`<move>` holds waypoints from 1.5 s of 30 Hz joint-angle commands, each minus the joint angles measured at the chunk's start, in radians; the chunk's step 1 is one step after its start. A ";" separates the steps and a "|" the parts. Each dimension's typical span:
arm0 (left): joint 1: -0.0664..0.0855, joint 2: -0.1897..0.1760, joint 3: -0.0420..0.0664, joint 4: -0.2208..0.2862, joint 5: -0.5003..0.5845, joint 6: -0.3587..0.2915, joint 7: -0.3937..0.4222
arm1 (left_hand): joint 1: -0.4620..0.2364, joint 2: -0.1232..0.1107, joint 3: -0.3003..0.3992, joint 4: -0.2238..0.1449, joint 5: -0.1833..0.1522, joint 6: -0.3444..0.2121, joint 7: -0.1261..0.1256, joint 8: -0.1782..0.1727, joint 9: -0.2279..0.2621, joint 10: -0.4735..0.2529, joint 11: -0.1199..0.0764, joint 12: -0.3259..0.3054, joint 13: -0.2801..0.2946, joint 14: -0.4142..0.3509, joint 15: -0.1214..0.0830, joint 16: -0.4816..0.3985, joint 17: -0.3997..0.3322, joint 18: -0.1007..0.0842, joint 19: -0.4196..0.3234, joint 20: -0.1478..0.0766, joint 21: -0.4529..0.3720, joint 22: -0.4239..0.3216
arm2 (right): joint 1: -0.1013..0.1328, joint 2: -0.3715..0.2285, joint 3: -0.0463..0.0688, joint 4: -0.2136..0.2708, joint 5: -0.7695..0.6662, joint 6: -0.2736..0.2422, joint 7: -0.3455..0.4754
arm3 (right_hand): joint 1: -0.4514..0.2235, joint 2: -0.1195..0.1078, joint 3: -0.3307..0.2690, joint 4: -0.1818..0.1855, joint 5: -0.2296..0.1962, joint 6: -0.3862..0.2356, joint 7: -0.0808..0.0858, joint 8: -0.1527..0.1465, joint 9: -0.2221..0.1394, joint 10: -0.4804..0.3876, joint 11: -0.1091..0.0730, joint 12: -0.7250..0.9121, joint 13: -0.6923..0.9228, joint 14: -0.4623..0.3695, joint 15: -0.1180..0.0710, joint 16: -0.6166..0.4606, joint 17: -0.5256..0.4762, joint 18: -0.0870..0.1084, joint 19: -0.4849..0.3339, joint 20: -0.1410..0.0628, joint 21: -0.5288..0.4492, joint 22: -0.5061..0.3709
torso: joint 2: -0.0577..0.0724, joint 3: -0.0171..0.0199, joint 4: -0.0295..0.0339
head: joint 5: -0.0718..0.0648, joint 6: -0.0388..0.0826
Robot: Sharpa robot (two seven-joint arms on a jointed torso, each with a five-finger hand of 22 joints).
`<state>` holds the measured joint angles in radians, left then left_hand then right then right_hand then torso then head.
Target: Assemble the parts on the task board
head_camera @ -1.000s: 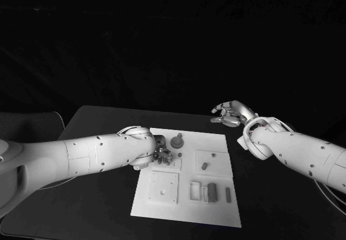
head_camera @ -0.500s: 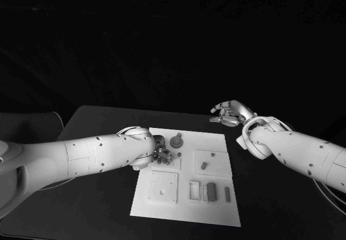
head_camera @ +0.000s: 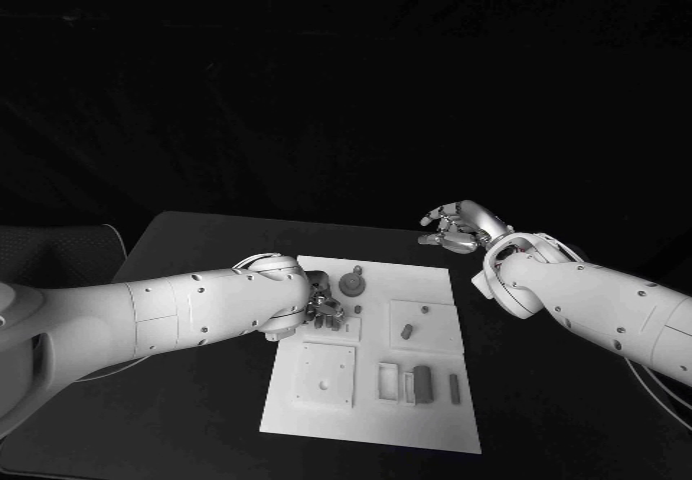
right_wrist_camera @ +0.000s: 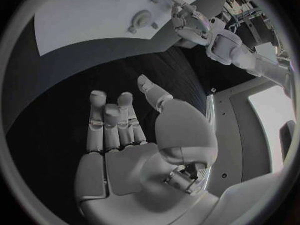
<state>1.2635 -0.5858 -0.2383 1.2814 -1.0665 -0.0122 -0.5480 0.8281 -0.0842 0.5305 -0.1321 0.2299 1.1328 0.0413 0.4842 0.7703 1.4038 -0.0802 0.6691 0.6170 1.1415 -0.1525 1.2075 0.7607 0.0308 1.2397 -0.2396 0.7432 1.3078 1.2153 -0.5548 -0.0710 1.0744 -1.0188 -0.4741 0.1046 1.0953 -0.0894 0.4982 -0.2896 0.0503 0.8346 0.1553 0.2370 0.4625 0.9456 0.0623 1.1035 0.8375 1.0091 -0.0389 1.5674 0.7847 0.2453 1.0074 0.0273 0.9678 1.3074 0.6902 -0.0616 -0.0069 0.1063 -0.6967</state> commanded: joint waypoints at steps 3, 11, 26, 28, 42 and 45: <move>0.000 -0.001 0.001 0.004 0.001 -0.010 0.018 | -0.007 -0.024 0.000 0.020 -0.042 0.082 -0.053 -0.004 0.004 -0.028 -0.020 0.005 -0.003 -0.011 -0.001 0.005 -0.004 0.049 -0.005 -0.007 0.004 0.013 | 0.001 0.000 0.000 0.001 -0.008 0.012 0.003 | -0.001 0.004 -0.004 0.000 0.001 -0.018 0.023 0.001 -0.002 -0.005 0.004 0.002 -0.001 0.000 0.000 -0.002 -0.002 0.017 0.002 -0.006 -0.006 0.003 | 0.000 -0.0002 -0.0003 | 0.000 -0.002; 0.000 -0.011 0.001 0.006 0.022 -0.038 0.021 | -0.032 -0.066 0.002 0.082 -0.175 0.081 -0.054 -0.007 0.008 -0.030 -0.021 0.008 -0.006 -0.015 -0.004 0.010 -0.011 0.052 -0.008 -0.010 0.003 0.011 | 0.001 -0.003 0.000 0.000 -0.008 0.010 0.004 | -0.002 0.004 -0.004 0.000 0.001 -0.018 0.023 0.001 -0.002 -0.006 0.004 0.002 -0.001 0.000 0.000 -0.002 -0.002 0.017 0.002 -0.006 -0.006 0.003 | 0.000 -0.0010 -0.0001 | 0.002 0.001; 0.001 -0.054 0.003 0.042 0.177 -0.038 0.074 | 0.001 -0.059 0.003 0.066 -0.171 0.038 -0.033 -0.037 -0.001 -0.064 -0.005 -0.008 -0.018 -0.044 0.001 -0.005 -0.024 0.049 -0.033 -0.005 -0.011 0.008 | 0.000 -0.006 0.000 -0.007 -0.008 0.011 0.005 | -0.002 0.004 -0.005 0.000 0.001 -0.019 0.024 0.000 -0.003 -0.006 0.004 0.002 -0.001 0.000 0.000 -0.002 -0.002 0.017 0.002 -0.006 -0.006 0.003 | -0.002 -0.0001 0.0006 | -0.001 0.006; 0.002 -0.065 0.004 0.053 0.188 -0.040 0.095 | 0.009 -0.059 0.000 0.059 -0.170 0.033 -0.029 -0.043 -0.004 -0.071 -0.001 -0.011 -0.022 -0.050 0.004 -0.009 -0.029 0.047 -0.040 -0.003 -0.015 0.006 | 0.000 -0.007 0.000 -0.011 -0.008 0.012 0.005 | -0.003 0.004 -0.005 0.000 0.001 -0.019 0.024 0.000 -0.003 -0.006 0.004 0.002 -0.002 0.000 0.000 -0.002 -0.002 0.017 0.002 -0.006 -0.006 0.003 | -0.002 0.0003 0.0011 | -0.002 0.007; 0.056 -0.128 0.017 0.100 0.303 -0.147 0.215 | 0.057 -0.054 0.021 -0.028 -0.089 -0.149 0.072 -0.181 -0.071 -0.217 0.096 -0.161 -0.122 -0.155 0.090 -0.145 -0.139 0.035 -0.147 0.074 -0.162 -0.083 | 0.000 -0.010 0.000 -0.022 -0.007 0.025 0.005 | -0.003 0.006 -0.005 0.000 0.001 -0.019 0.023 0.001 -0.003 -0.005 0.004 0.002 -0.002 0.000 0.000 -0.001 -0.002 0.017 0.003 -0.006 -0.006 0.003 | -0.001 0.0008 0.0005 | -0.003 0.024; 0.063 -0.144 0.036 0.104 0.318 -0.173 0.262 | 0.075 -0.056 0.031 -0.050 -0.094 -0.182 0.090 -0.202 -0.090 -0.247 0.120 -0.225 -0.158 -0.186 0.125 -0.201 -0.173 0.041 -0.180 0.109 -0.219 -0.121 | 0.000 -0.009 0.000 -0.024 -0.007 0.026 0.005 | -0.003 0.006 -0.005 0.001 0.001 -0.018 0.023 0.001 -0.003 -0.005 0.004 0.002 -0.002 0.000 0.000 -0.001 -0.002 0.017 0.003 -0.006 -0.006 0.003 | -0.002 0.0013 0.0007 | -0.002 0.029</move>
<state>1.3226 -0.7241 -0.2036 1.3798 -0.8030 -0.1181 -0.3787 0.8957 -0.1410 0.5598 -0.1759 0.1391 0.9592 0.1317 0.2863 0.6847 1.1643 0.0376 0.4605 0.4679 0.9613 -0.0395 1.0208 0.5967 0.0397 1.0680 -0.1395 0.5394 1.1967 1.2152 -0.5643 -0.0713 1.0511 -1.0189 -0.4651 0.1047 1.0953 -0.0894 0.4983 -0.2896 0.0503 0.8328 0.1537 0.2370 0.4608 0.9456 0.0623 1.1035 0.8368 1.0087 -0.0384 1.5674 0.7839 0.2453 1.0073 0.0275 0.9678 1.3073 0.6885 -0.0604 -0.0058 0.1029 -0.6727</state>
